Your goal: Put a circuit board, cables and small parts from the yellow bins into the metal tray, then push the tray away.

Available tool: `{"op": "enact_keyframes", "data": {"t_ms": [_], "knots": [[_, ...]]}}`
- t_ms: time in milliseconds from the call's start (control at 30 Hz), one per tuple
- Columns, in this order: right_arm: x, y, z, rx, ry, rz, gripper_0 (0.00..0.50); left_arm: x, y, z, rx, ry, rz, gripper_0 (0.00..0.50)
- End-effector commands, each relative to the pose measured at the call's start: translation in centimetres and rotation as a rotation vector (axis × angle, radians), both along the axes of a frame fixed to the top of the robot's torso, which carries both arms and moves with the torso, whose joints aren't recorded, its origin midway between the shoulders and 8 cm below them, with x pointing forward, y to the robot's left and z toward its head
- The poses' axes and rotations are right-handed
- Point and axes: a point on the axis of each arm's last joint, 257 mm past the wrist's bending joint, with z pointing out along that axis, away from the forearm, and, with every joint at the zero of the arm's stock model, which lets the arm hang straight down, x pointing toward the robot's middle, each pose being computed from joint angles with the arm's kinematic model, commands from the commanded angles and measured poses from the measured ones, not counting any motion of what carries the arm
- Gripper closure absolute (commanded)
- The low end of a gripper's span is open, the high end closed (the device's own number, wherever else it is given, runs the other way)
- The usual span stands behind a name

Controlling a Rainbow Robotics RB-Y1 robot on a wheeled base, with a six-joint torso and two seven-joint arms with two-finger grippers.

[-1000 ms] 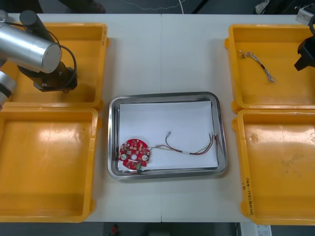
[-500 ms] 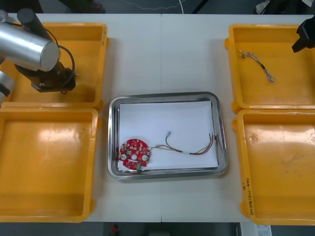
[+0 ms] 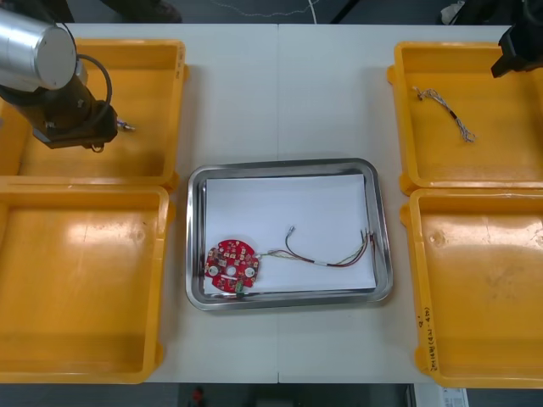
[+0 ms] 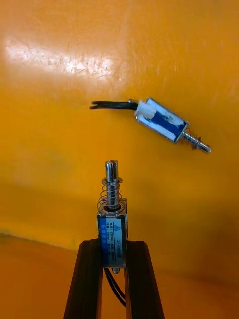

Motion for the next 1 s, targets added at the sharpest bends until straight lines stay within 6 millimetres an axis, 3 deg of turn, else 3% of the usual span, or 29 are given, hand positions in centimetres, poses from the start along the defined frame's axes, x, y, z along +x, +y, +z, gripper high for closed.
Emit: {"op": "enact_keyframes", "data": {"t_ms": [33,233,500,767,1000], "knots": [[2.5,1.8,2.2,-0.018,-0.086,0.051,0.000,-0.4,0.3,4.1,0.053,-0.031,-0.097,0.500],[3.6,2.5,0.0,-0.022,-0.095,0.049,0.000,-1.8,-0.5,5.9,0.070,-0.023,-0.107,0.500],[2.9,3.3,-3.7,-0.014,-0.027,0.048,0.000,-4.1,-2.6,7.8,0.097,-0.016,-0.150,0.500],[1.7,3.7,-6.0,-0.026,0.043,0.057,0.000,-4.5,-8.8,9.4,0.035,-0.107,-0.221,0.500],[1.4,3.8,-6.9,0.004,0.054,0.055,0.000,-5.8,-13.8,8.9,-0.011,-0.127,-0.264,0.500]]}}
